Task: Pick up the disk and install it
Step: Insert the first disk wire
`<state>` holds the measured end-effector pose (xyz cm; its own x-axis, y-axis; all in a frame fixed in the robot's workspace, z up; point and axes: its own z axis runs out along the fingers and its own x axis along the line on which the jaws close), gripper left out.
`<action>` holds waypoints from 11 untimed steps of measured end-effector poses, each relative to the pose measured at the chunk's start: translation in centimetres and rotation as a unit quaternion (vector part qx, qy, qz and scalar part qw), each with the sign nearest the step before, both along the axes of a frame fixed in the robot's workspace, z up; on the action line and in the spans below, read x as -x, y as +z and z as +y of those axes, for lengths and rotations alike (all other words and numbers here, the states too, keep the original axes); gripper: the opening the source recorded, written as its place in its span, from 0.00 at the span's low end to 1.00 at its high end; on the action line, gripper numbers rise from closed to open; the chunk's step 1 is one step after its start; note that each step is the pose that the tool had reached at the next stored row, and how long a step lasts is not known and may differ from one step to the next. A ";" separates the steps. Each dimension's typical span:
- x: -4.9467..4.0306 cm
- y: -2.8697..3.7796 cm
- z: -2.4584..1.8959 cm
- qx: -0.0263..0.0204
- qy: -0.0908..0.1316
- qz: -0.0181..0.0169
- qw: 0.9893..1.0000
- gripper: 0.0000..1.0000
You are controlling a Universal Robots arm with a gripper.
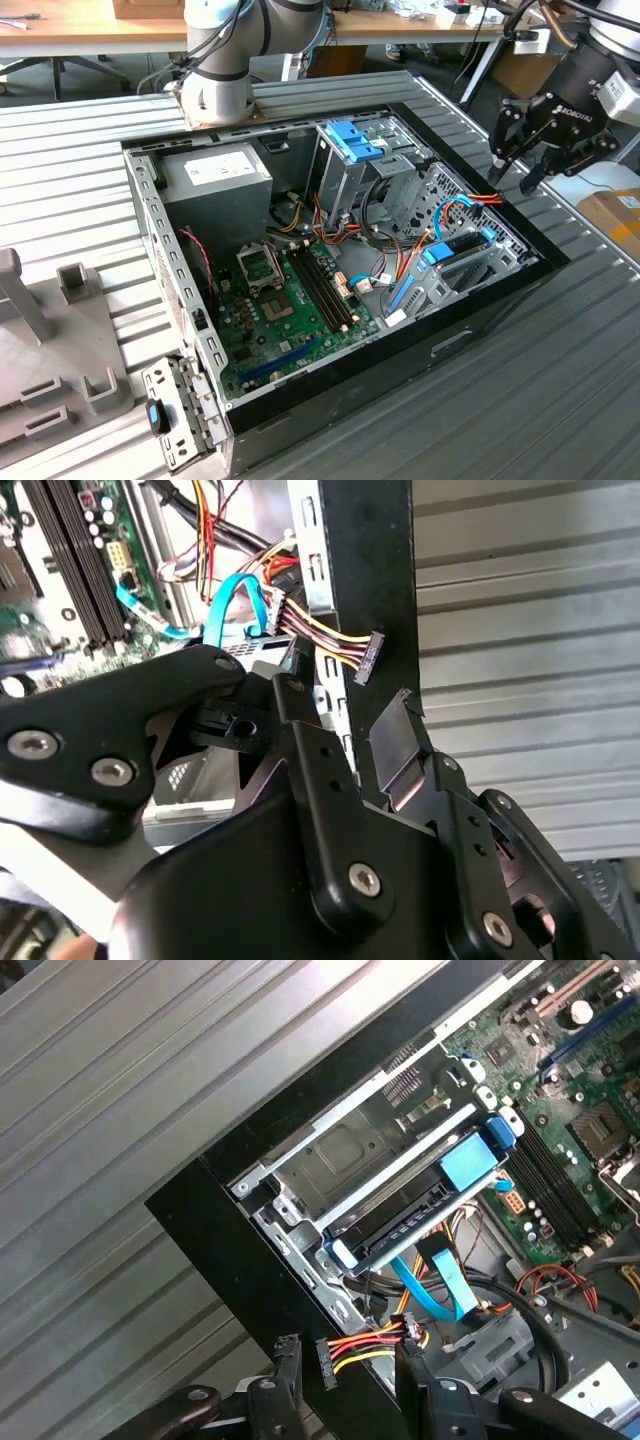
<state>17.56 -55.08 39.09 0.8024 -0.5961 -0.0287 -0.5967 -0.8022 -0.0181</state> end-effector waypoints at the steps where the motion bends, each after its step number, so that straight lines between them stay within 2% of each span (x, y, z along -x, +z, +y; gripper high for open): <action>1: -0.03 -0.01 0.00 0.000 0.006 0.000 1.000 0.50; 11: -0.06 -0.02 0.00 0.000 0.011 0.000 1.000 0.50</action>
<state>17.62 -55.08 39.07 0.8153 -0.5783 -0.0288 -0.5789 -0.8152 -0.0183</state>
